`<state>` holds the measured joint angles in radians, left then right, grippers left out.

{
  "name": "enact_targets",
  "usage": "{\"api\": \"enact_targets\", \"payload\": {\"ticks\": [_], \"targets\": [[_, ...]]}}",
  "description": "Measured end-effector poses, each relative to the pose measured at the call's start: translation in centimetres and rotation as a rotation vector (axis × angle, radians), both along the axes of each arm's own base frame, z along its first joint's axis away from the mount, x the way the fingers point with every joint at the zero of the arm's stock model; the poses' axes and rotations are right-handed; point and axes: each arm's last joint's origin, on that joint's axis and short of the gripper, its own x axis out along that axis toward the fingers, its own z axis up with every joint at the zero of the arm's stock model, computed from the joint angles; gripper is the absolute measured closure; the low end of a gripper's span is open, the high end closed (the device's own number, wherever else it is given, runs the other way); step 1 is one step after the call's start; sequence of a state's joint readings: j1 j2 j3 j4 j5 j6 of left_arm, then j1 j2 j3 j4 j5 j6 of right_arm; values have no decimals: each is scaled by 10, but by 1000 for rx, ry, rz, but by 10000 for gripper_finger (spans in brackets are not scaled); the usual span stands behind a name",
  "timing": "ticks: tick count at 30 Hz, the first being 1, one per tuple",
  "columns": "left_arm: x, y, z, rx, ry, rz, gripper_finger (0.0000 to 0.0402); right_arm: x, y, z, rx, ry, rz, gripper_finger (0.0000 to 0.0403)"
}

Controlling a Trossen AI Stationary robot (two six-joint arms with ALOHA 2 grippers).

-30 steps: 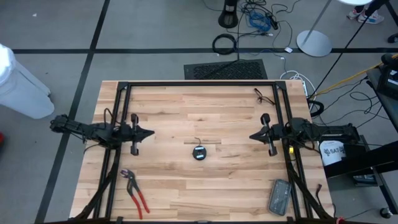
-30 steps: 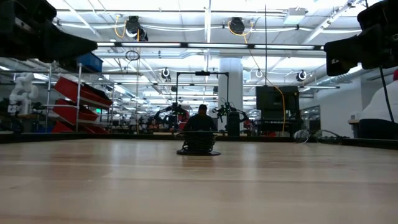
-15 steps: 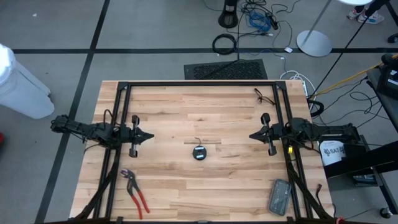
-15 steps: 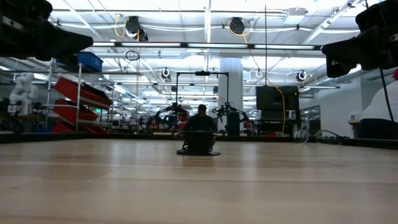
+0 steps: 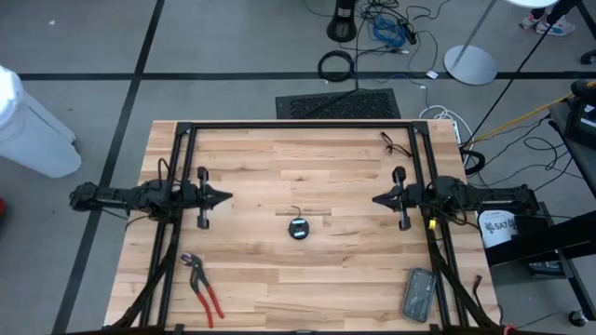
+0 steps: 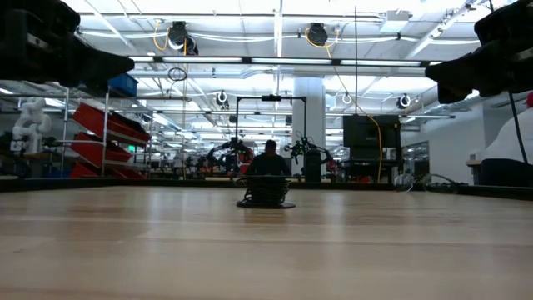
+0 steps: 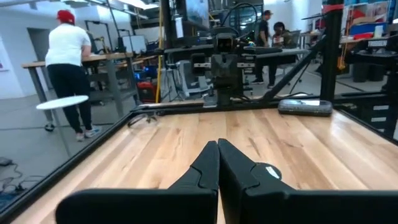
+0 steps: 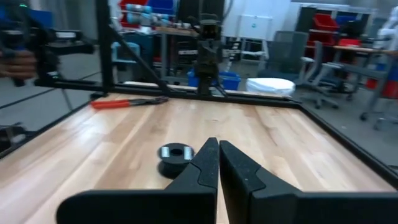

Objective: Coil cords
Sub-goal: Return to Home Position

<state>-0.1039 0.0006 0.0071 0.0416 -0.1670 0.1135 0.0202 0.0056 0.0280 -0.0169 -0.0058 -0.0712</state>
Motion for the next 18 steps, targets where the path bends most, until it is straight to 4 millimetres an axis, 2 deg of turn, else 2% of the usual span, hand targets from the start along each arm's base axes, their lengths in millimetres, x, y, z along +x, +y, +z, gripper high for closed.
{"api": "enact_targets", "payload": {"ticks": [4,9,18], "targets": [[0,3,-1,-1,6,-1,401,0,-1,0,3,-3,-28,403],[1,2,-3,-44,34,-108,401,0,-1,0,6,-3,-29,403],[1,2,-4,-21,42,-112,401,0,-1,0,6,-3,-31,403]]}}
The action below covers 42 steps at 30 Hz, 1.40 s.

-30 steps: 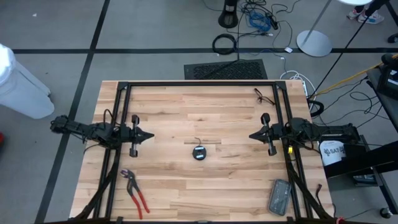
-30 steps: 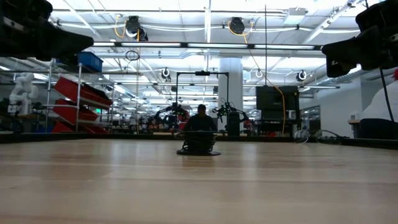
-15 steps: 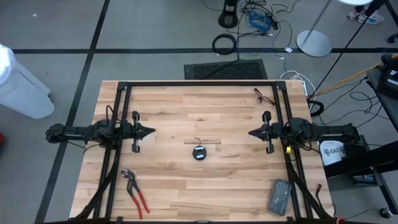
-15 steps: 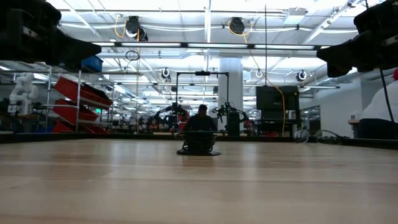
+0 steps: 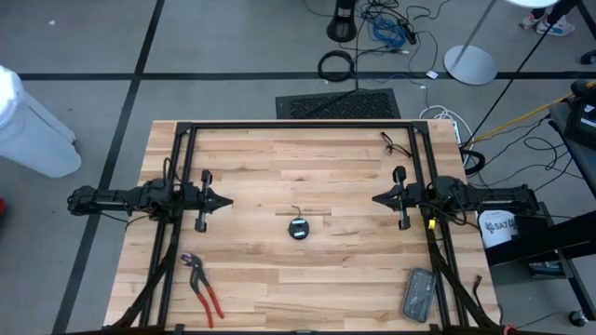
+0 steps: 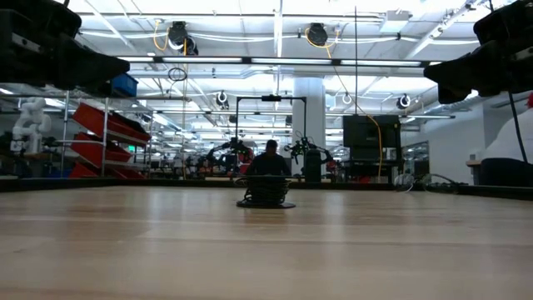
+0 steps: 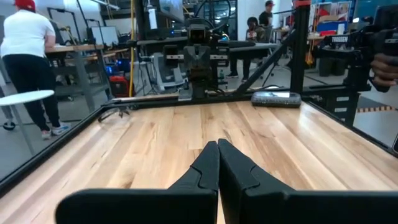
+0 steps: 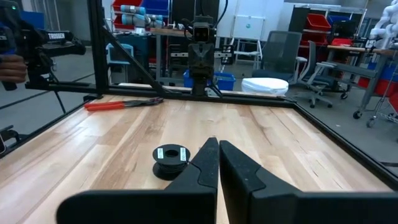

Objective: Coil cords
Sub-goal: Return to Home Position

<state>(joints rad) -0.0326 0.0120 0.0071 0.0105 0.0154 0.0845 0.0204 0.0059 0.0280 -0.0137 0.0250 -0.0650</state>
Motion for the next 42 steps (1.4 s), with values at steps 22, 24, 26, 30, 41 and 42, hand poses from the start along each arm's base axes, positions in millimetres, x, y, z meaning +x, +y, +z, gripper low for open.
{"api": "enact_targets", "payload": {"ticks": [22,24,26,30,41,42], "targets": [[0,1,0,-129,-2,45,401,0,0,0,21,0,2,403],[0,1,0,-129,-1,45,401,0,0,0,25,1,3,403],[0,1,0,-112,-1,45,401,0,0,0,23,3,3,403],[0,1,0,-30,-3,46,401,1,0,-1,13,11,3,403],[0,1,1,-22,-6,46,388,1,0,-1,-4,14,3,403],[0,1,1,-22,-6,46,387,1,0,-1,-4,14,3,403]]}}
